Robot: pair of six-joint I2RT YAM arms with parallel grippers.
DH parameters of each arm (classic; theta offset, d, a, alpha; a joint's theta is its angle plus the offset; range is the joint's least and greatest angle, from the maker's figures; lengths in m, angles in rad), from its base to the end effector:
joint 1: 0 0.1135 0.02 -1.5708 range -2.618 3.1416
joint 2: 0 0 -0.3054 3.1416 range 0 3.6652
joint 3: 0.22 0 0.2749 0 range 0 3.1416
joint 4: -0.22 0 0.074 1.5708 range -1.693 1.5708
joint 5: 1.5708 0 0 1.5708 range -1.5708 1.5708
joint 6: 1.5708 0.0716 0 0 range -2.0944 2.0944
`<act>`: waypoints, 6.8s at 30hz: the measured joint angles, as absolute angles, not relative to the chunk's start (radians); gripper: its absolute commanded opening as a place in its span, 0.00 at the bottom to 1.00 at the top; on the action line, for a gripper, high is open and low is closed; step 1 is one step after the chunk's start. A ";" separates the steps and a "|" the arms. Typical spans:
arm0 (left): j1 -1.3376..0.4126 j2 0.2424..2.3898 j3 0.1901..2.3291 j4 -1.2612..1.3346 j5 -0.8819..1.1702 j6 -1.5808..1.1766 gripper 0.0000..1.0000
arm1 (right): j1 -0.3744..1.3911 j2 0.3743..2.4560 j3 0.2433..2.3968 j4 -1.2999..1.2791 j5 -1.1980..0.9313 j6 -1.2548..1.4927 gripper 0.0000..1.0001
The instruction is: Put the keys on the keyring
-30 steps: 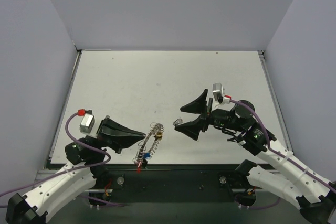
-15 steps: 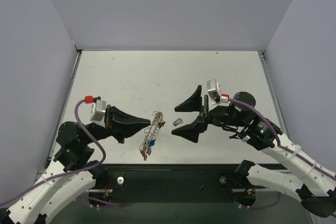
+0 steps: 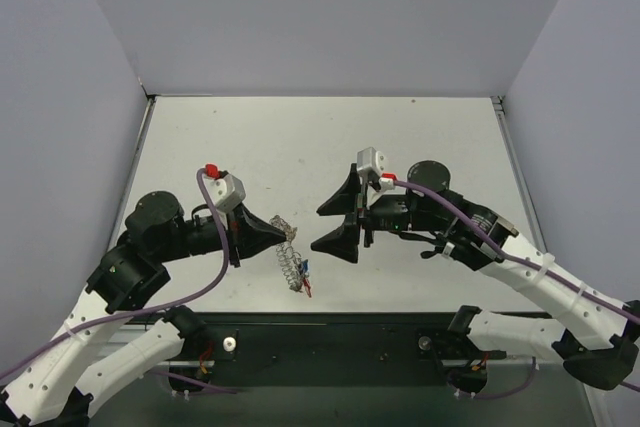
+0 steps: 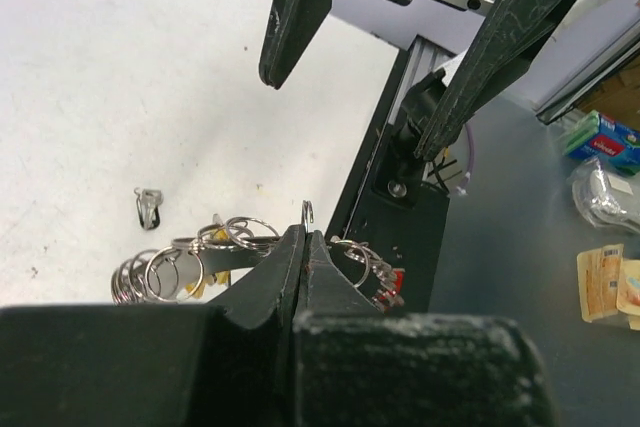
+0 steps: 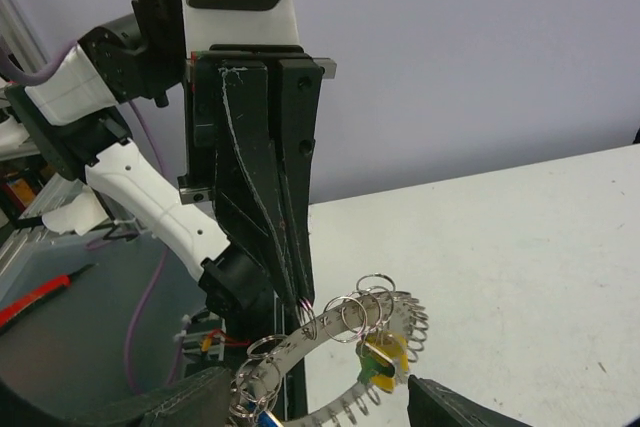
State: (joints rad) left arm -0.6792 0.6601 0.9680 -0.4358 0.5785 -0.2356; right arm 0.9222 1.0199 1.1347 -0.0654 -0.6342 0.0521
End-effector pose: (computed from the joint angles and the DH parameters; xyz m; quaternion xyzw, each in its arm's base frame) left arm 0.0914 -0.1241 0.4222 0.3421 0.6606 -0.4717 0.4734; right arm 0.1180 0.2259 0.4705 -0.4809 0.4988 0.5121 0.5076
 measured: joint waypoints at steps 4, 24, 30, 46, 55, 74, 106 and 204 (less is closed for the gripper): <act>-0.681 0.686 1.002 -0.512 0.579 -0.203 0.00 | 0.938 1.060 1.158 -0.087 -0.627 0.035 0.68; -0.753 0.769 1.082 -0.649 0.602 -0.129 0.00 | 0.964 1.188 1.219 -0.137 -0.738 -0.050 0.58; -0.767 0.771 1.082 -0.646 0.603 -0.128 0.00 | 0.964 1.210 1.227 -0.139 -0.797 -0.055 0.49; -0.784 0.782 1.086 -0.640 0.598 -0.126 0.00 | 0.963 1.254 1.250 -0.160 -0.899 -0.055 0.24; -0.785 0.788 1.128 -0.633 0.580 -0.117 0.00 | 0.964 1.254 1.250 -0.176 -0.906 -0.061 0.12; -0.785 0.767 1.058 -0.582 0.473 -0.137 0.40 | 0.964 1.265 1.234 -0.182 -0.811 -0.051 0.61; -0.680 0.892 0.543 -0.560 0.150 -0.640 0.73 | 1.073 1.436 0.762 0.059 -0.220 0.402 0.80; -0.908 1.346 0.683 -0.607 -0.065 -0.614 0.00 | 0.909 1.194 0.618 0.078 -0.229 0.447 0.81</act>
State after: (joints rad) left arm -0.9081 1.3464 0.6834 -0.6075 -0.0654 -0.6144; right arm 0.9092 1.1938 0.6182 0.0776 -0.2291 0.4465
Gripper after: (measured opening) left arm 0.027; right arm 0.809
